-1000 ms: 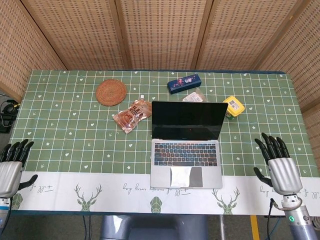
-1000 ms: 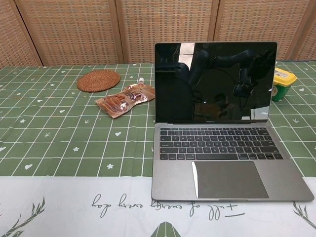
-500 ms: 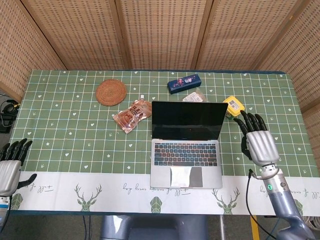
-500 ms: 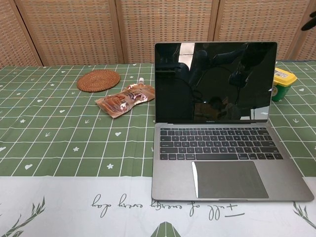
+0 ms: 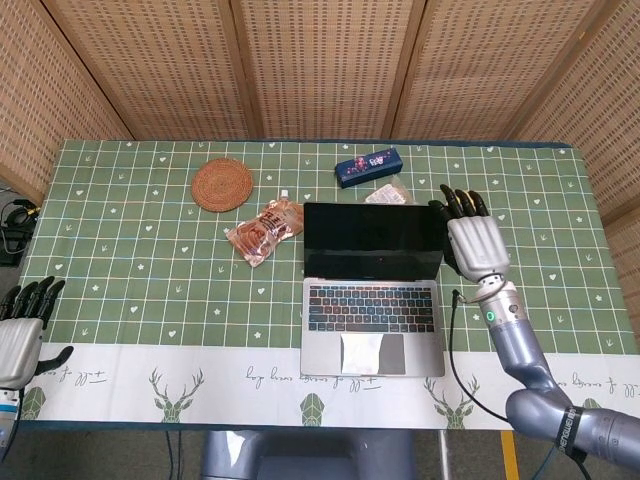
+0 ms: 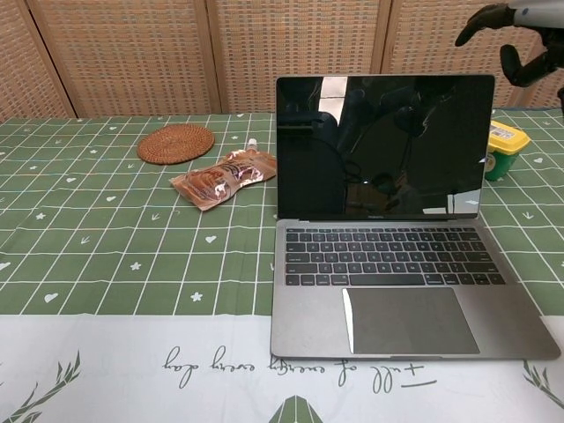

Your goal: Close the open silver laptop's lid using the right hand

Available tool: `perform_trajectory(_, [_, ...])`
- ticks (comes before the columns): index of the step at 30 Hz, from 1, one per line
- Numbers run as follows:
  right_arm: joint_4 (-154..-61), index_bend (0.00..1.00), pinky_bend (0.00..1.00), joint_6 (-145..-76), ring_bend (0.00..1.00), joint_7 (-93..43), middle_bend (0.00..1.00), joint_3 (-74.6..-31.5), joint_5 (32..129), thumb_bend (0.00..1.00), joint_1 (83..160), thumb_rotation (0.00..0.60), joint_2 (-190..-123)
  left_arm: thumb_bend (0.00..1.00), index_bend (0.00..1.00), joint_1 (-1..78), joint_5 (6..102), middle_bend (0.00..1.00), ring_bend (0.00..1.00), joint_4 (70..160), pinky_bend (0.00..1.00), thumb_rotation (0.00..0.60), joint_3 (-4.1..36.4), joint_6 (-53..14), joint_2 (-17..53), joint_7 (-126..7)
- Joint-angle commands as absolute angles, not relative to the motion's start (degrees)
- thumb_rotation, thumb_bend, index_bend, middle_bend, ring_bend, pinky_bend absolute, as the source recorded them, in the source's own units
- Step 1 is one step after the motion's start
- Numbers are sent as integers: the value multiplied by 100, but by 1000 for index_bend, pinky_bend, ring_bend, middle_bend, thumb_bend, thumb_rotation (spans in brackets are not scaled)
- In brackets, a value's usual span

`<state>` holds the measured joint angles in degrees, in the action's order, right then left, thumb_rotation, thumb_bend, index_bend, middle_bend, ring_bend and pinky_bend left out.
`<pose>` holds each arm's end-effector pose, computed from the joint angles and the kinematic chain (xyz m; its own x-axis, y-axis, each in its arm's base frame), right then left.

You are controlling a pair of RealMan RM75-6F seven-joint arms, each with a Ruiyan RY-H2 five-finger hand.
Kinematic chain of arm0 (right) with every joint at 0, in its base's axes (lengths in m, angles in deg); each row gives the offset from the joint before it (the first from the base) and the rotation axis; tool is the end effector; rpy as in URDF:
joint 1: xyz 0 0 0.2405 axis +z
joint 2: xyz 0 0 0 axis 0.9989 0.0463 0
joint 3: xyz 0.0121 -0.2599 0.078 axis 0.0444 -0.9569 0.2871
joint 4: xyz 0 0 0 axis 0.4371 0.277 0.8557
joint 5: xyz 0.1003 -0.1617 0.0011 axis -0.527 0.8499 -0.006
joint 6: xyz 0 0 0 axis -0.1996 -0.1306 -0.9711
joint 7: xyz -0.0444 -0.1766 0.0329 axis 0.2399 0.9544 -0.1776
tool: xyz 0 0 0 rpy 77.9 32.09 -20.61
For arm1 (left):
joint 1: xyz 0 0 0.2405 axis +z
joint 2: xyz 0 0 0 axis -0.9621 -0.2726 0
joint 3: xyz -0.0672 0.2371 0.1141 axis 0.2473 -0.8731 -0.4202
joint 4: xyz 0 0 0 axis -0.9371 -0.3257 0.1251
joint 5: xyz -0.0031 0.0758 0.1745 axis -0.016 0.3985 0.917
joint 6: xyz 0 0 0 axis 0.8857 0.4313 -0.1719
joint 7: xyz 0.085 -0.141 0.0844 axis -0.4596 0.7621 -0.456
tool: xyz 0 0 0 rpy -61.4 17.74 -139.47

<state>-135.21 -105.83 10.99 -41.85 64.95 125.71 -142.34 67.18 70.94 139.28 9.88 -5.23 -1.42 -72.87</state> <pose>-0.1622 -0.4080 0.1317 0.4808 -0.1069 0.8703 -0.8737 -0.1428 0.4651 -0.3263 0.2267 0.1648 0.5285 0.1404 0.8372 0.8403 0.0538 -0.5395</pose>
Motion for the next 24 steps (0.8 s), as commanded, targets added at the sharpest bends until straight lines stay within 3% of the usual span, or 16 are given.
perform_trajectory(1, [-13446, 190, 47, -10423, 0, 1448, 20, -4107, 5907, 1000, 12980, 600, -14344, 226, 0, 6699, 7075, 0, 0, 13925, 0, 600, 988, -557, -137, -7302])
perform_trajectory(13, [-12964, 199, 47, -10374, 0, 1999, 25, -4215, 4779, 1000, 13968, 600, -14708, 226, 0, 6628, 7027, 0, 0, 13884, 0, 600, 965, -708, -118, -7289])
perform_trajectory(24, [-12728, 240, 47, -10353, 0, 2189, 68, -4489, 4168, 1000, 14396, 600, -14827, 226, 0, 6588, 7045, 0, 0, 13871, 0, 600, 920, -793, -134, -7271])
